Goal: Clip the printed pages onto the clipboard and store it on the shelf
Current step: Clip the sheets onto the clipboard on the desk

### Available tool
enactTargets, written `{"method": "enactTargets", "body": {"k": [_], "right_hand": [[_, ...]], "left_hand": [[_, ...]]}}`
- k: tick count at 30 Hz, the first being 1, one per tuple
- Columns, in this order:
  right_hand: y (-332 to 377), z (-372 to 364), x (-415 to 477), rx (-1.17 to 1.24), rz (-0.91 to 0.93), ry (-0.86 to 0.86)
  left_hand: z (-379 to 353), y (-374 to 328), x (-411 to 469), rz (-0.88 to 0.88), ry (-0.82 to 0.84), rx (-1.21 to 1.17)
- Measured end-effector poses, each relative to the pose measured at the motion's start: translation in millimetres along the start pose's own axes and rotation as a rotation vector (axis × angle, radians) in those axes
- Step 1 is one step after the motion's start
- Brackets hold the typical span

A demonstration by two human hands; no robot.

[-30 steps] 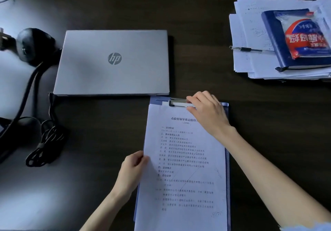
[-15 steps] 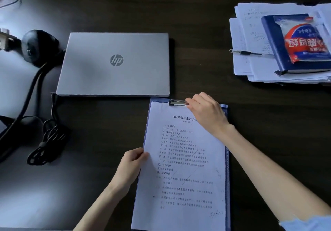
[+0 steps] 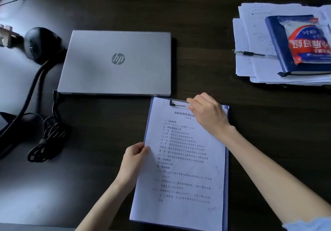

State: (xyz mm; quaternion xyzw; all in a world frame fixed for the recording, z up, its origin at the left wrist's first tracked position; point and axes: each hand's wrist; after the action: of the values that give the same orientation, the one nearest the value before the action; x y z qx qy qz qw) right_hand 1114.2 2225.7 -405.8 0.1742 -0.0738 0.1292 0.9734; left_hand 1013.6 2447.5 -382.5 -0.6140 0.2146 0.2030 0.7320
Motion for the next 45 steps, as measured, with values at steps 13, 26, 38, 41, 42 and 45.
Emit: {"method": "enactTargets", "body": {"k": [13,26,38,41,42,45], "right_hand": [[-5,-5,-3,-0.028,0.016,-0.012],[15,37,-75,0.49,-0.813,0.051],[21,63,-139,1.244,-1.449,0.179],[22,58,-138,1.269,-1.47,0.065],[24,56,-139,1.266,-1.457,0.041],[30,50,-139,1.244,-1.416,-0.027]], "left_hand": [[-16,10,-6,-0.064,-0.251,0.051],[9,6,-6,-0.161,-0.208,0.089],[19,-3,10,-0.061,-0.049,-0.077],[12,3,12,-0.112,-0.081,-0.038],[10,4,12,-0.124,-0.095,-0.039],[8,8,13,-0.156,-0.115,-0.021]]}}
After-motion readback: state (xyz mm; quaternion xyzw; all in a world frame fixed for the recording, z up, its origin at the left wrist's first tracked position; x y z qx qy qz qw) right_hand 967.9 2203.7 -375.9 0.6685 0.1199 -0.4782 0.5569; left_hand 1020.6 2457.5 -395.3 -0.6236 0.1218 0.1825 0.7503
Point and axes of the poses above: each hand's wrist, its own x-axis towards the middle knuckle, its own z-axis out of the back of the hand, y = z × x, and after that the axes turned 11 degrees about -z, right-handed
